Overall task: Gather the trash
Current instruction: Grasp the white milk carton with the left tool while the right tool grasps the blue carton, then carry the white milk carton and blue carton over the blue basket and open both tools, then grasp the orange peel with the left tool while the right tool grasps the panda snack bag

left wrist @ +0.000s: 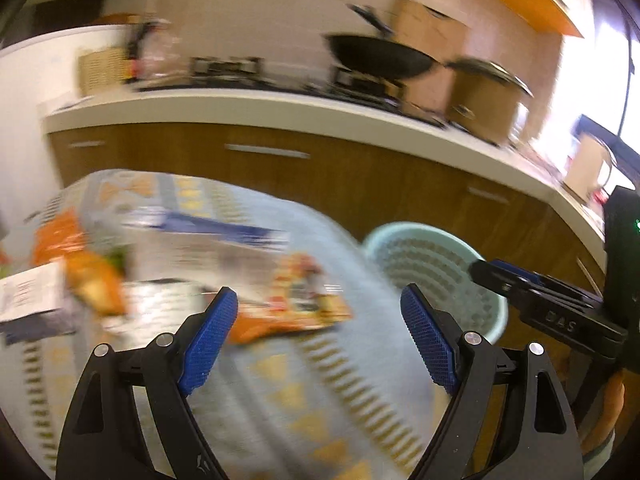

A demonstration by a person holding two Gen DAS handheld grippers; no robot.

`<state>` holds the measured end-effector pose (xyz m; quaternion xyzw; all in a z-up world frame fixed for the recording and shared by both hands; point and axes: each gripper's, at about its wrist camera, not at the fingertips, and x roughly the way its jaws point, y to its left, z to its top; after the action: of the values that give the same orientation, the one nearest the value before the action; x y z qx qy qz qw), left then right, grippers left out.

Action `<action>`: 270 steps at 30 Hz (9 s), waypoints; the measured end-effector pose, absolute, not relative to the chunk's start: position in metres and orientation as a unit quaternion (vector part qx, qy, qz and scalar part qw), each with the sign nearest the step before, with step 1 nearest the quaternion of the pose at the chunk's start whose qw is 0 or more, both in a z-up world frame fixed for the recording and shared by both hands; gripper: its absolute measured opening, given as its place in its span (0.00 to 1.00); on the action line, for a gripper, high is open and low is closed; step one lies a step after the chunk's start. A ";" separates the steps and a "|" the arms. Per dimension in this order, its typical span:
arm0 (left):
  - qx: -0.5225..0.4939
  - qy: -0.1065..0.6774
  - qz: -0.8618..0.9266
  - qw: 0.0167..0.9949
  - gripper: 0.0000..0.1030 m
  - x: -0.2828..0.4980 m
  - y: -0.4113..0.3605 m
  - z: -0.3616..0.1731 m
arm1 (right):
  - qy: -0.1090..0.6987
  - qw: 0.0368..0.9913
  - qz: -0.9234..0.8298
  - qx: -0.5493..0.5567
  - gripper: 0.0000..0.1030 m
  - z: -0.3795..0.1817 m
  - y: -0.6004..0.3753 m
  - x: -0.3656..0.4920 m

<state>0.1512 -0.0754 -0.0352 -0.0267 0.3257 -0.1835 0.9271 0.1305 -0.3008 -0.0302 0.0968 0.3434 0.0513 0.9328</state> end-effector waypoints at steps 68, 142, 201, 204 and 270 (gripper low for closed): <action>-0.085 0.379 0.246 0.888 0.76 0.093 0.216 -0.057 | 0.353 0.906 0.231 0.024 0.48 -0.067 -0.117 0.135; -0.140 0.308 0.019 0.941 0.57 0.106 0.105 -0.023 | 0.355 0.904 0.237 -0.010 0.33 -0.008 -0.130 0.176; -0.027 0.413 -0.285 0.864 0.73 0.202 -0.202 -0.057 | 0.408 0.899 -0.093 0.127 0.54 -0.080 -0.420 0.140; -0.032 0.397 -0.271 0.876 0.73 0.195 -0.183 -0.045 | 0.400 0.906 -0.074 0.118 0.54 -0.072 -0.404 0.141; -0.073 0.367 -0.039 0.927 0.22 0.184 0.069 -0.069 | 0.435 0.891 0.132 -0.010 0.17 -0.098 -0.177 0.222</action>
<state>0.1840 0.0691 -0.0693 -0.0725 0.3671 -0.0387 0.9265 0.2216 -0.1775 -0.0980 -0.0097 0.4350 0.1321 0.8907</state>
